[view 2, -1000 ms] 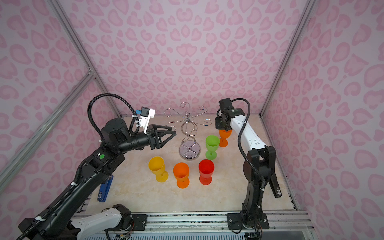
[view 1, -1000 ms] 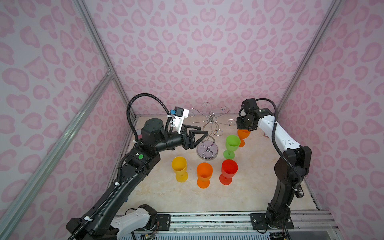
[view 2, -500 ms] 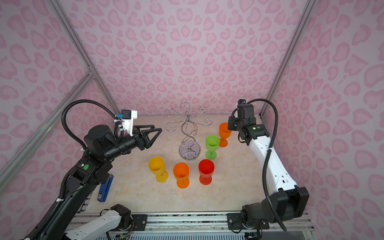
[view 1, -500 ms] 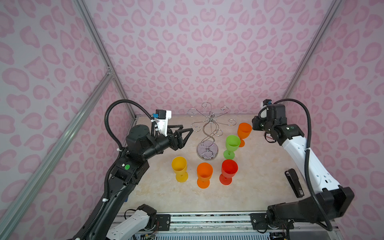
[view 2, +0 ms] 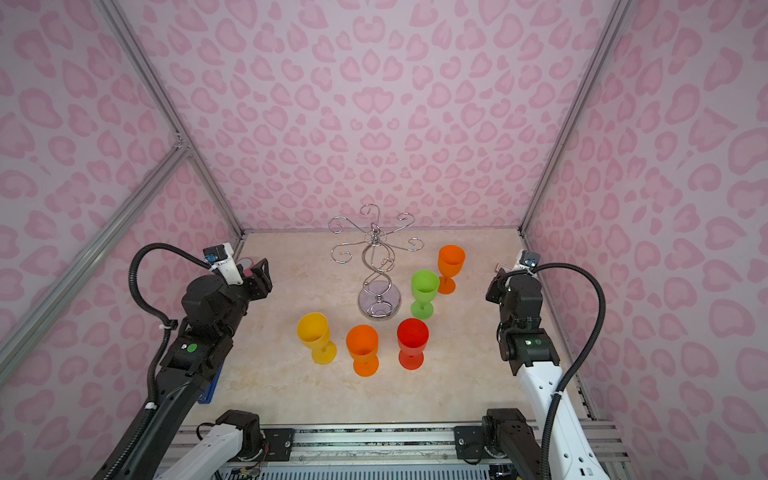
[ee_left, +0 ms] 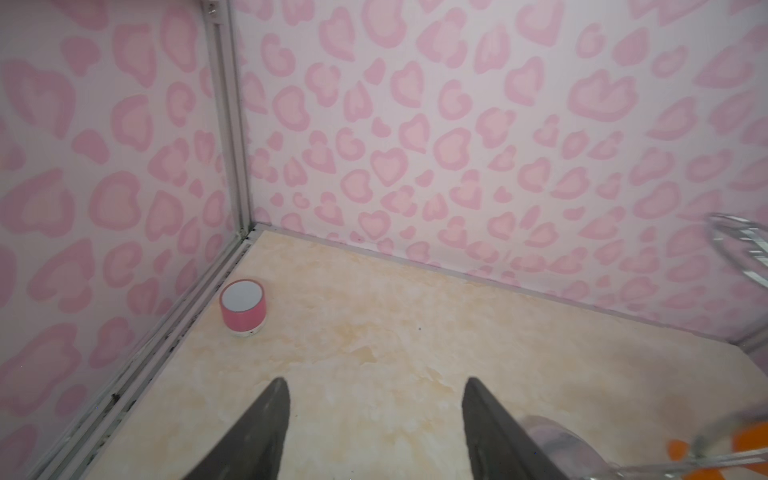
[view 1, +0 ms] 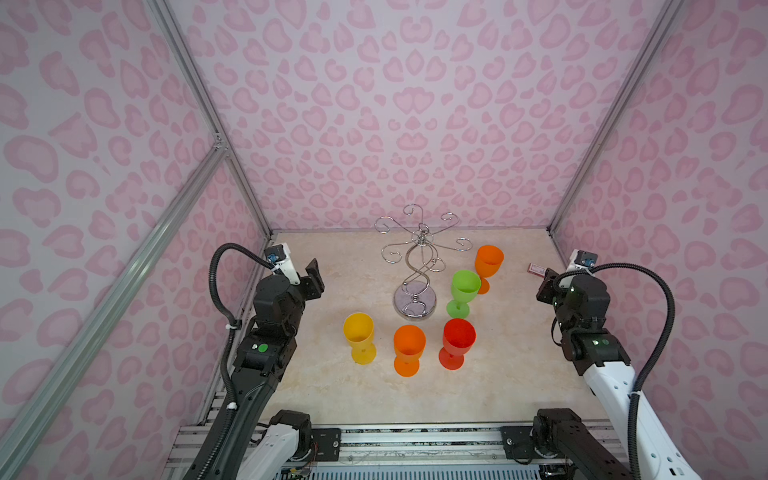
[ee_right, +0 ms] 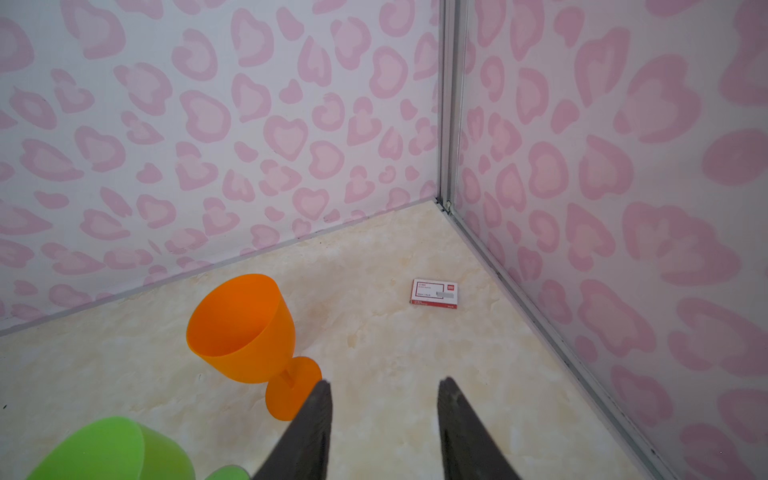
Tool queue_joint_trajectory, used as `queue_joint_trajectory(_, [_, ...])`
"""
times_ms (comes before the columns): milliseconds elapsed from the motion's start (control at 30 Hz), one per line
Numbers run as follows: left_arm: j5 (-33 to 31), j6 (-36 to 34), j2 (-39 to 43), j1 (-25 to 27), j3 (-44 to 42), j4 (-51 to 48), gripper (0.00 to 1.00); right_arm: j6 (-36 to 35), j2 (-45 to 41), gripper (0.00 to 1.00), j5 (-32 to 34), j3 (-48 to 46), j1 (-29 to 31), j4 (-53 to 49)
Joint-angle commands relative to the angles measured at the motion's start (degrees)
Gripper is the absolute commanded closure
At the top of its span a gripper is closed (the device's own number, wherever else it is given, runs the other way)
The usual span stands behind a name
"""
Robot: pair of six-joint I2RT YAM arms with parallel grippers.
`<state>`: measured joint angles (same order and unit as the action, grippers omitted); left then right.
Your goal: Take the wine glass off the wine glass rack
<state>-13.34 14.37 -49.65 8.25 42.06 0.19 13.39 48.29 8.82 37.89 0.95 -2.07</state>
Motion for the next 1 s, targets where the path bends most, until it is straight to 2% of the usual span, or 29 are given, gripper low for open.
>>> queue_joint_trajectory(0, [-2.12,-1.71,-2.54,-0.94,-5.03,15.55,0.31,3.04,0.72,0.59,0.0,-5.37,-0.07,11.85])
queue_joint_trajectory(133, [-4.48,-2.01,-8.7,-1.21,-10.03,22.43,0.31,2.4,4.57,0.59,1.74,-9.1,0.02,16.92])
queue_joint_trajectory(267, [-3.22,-1.62,-13.26,-1.99,-13.92,29.35,0.3,1.15,6.49,0.59,4.54,-12.73,0.04,22.35])
queue_joint_trajectory(333, [-2.85,-2.44,-16.17,-2.32,-14.53,31.79,0.3,0.58,7.65,0.59,7.05,-14.22,0.1,24.73])
queue_joint_trajectory(500, [-4.14,-4.13,-21.84,-2.68,-15.65,37.17,0.3,-0.48,11.73,0.6,8.24,-14.25,0.1,27.01])
queue_joint_trajectory(633, [-1.98,-4.19,-25.12,-3.79,-14.58,39.03,0.3,-1.43,13.67,0.6,8.58,-15.72,0.1,30.98])
queue_joint_trajectory(767, [-1.62,-8.03,-25.53,-3.77,-12.42,35.84,0.34,-2.05,15.98,0.6,8.54,-15.97,0.14,31.75])
queue_joint_trajectory(967, [-1.27,-11.03,-22.43,-4.1,-16.33,35.89,0.34,-2.55,17.01,0.6,8.71,-17.51,0.15,34.12])
